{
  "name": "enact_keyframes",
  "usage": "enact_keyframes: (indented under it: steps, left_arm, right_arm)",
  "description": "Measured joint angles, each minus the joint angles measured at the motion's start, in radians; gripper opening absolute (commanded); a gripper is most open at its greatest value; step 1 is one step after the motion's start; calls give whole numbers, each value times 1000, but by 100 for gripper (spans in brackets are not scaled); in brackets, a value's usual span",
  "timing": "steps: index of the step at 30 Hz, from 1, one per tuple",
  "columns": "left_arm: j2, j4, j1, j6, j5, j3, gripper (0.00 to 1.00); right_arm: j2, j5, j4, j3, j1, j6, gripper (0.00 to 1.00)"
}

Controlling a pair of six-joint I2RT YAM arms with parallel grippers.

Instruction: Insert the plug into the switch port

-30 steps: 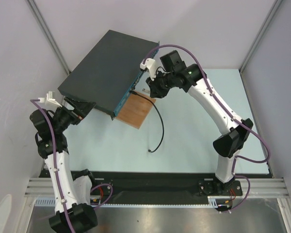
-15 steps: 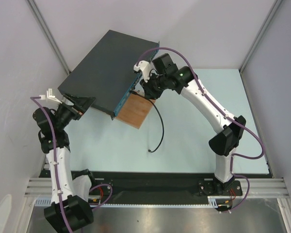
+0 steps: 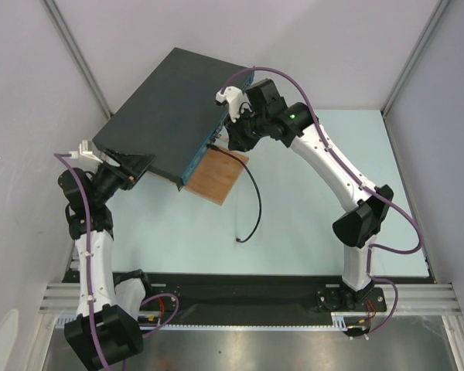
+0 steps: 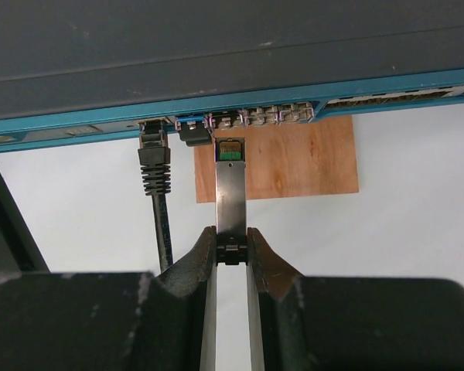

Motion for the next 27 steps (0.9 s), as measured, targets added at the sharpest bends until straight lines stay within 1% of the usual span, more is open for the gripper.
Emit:
enact_keyframes:
  steps: [1, 3, 4, 8, 13, 27]
  left_arm:
    - [1, 0, 0, -2, 0, 0, 37]
    - [1, 0, 0, -9, 0, 0, 32]
    - [1, 0, 0, -12, 0, 0, 27]
    - [1, -2, 0, -20, 1, 0, 18]
    - [1, -5, 0, -27, 2, 0, 14]
    - [2, -5, 0, -35, 2, 0, 14]
  right_arm:
    - [1, -3, 0, 0, -1, 6, 0]
    - [5, -10, 0, 0, -4, 23, 0]
    - [7, -11, 0, 0, -5, 29, 0]
    - [16, -13, 1, 0, -8, 50, 0]
    - [17, -13, 21, -1, -13, 72, 0]
    - [17, -13, 35, -2, -11, 86, 0]
